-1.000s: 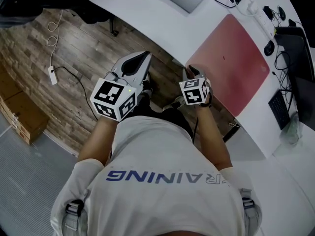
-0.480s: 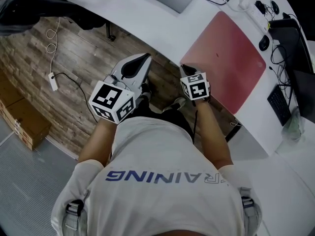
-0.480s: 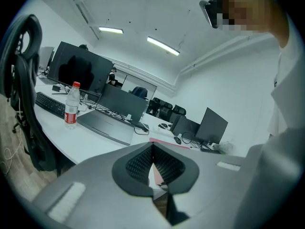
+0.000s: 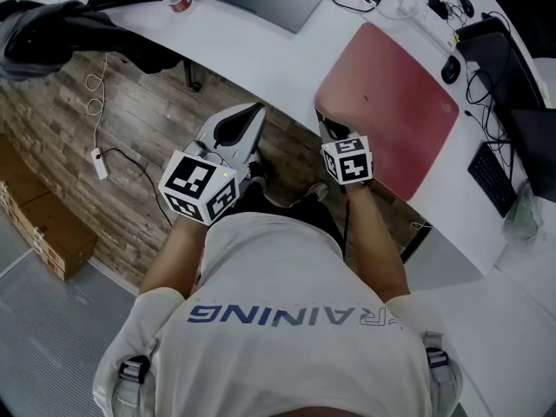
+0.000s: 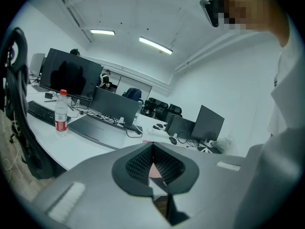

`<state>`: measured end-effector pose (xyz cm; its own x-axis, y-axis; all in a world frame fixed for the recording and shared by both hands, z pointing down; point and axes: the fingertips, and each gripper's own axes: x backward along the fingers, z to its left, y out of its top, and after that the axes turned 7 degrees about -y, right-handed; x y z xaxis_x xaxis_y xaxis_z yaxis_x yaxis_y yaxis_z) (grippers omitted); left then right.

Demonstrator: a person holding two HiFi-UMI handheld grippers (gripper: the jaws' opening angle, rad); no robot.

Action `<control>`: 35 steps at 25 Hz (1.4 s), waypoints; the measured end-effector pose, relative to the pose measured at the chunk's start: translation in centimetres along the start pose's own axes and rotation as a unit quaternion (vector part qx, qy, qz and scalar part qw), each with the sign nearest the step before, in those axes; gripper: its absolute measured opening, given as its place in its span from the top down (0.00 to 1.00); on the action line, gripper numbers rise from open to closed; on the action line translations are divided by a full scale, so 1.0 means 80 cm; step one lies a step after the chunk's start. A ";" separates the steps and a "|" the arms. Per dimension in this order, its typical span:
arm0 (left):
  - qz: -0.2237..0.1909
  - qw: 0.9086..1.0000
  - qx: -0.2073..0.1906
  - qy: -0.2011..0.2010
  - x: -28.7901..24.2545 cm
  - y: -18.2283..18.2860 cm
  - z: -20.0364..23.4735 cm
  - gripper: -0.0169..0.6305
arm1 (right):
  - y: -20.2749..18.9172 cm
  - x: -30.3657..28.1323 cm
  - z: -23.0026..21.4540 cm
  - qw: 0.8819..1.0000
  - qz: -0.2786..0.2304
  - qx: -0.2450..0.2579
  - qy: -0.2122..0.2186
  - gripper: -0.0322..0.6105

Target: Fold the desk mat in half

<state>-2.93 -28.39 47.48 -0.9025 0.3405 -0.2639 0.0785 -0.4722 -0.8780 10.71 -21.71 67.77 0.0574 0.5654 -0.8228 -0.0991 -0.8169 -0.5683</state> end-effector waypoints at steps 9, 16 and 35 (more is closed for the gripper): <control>0.011 0.999 -0.028 -0.045 -0.045 0.007 -0.074 0.97 | -0.046 0.055 -0.088 0.997 -0.010 -0.059 -0.055 0.89; 0.023 0.994 -0.065 -0.087 -0.081 0.015 -0.142 0.97 | -0.099 0.093 -0.136 0.991 -0.012 -0.105 -0.087 0.89; 0.058 0.976 -0.106 -0.183 -0.158 -0.022 -0.315 0.97 | -0.298 0.185 -0.224 0.959 0.017 -0.240 -0.148 0.89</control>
<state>18.99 -11.37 42.27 -0.9702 -0.0362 -0.2397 0.2394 -0.2978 -0.9241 31.73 4.12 68.95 -0.2284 0.4864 -0.8433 0.3780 -0.7540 -0.5373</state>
